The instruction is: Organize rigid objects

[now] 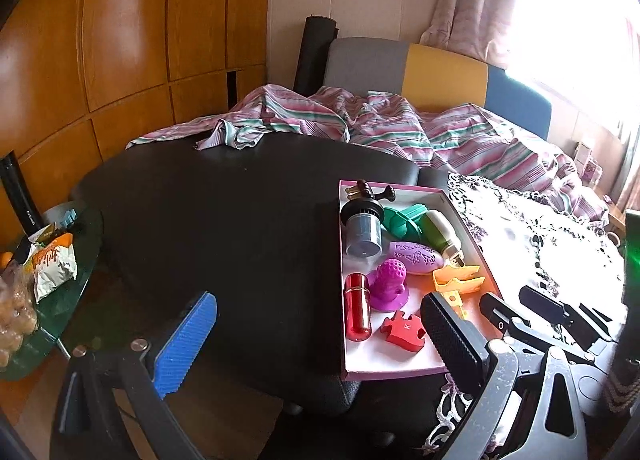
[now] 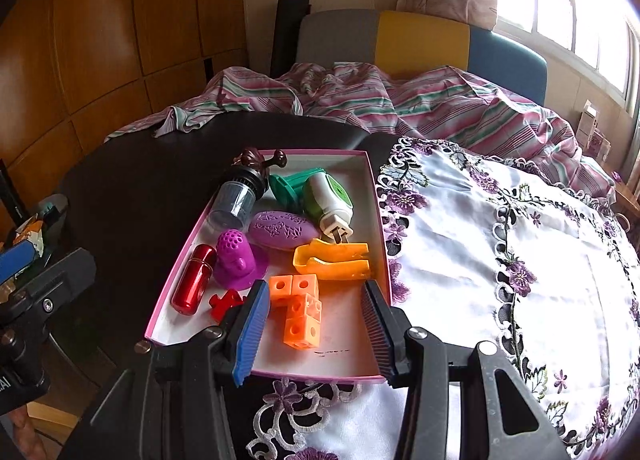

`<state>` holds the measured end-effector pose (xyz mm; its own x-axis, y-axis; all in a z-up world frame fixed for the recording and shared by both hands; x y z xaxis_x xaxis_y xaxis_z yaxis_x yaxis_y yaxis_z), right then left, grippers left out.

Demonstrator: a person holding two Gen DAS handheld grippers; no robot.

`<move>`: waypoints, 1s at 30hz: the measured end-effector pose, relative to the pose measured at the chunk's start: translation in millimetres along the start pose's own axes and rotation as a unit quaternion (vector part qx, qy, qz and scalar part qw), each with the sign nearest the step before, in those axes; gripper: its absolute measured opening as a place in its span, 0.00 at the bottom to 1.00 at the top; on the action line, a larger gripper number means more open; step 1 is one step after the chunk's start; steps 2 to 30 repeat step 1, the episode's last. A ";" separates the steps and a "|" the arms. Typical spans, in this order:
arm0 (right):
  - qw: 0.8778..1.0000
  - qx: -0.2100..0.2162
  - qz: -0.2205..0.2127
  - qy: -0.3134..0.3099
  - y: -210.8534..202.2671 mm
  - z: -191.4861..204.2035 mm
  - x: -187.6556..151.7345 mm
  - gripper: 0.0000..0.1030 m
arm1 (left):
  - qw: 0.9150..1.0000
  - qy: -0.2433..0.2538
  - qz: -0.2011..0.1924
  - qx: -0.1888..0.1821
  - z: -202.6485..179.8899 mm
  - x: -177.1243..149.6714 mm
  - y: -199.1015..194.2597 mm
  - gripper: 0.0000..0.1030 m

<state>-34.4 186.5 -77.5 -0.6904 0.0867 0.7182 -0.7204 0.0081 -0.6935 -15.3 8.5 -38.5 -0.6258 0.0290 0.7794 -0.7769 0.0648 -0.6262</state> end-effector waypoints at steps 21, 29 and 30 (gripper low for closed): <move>1.000 0.001 -0.002 0.002 0.1 -0.8 0.7 0.46 | 1.000 0.001 0.001 0.001 -0.3 0.3 0.7 1.00; 1.000 0.001 -0.002 0.002 0.1 -0.8 0.7 0.46 | 1.000 0.001 0.001 0.001 -0.3 0.3 0.7 1.00; 1.000 0.001 -0.002 0.002 0.1 -0.8 0.7 0.46 | 1.000 0.001 0.001 0.001 -0.3 0.3 0.7 1.00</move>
Point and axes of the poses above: each gripper's, at about its wrist camera, not at the fingertips, and y roughly the way its jaws point, z to its left, x to its top, the point moved 5 cm from there along y, roughly the way its jaws point, and after that the axes turned 3 degrees about y, right-handed, at the moved point
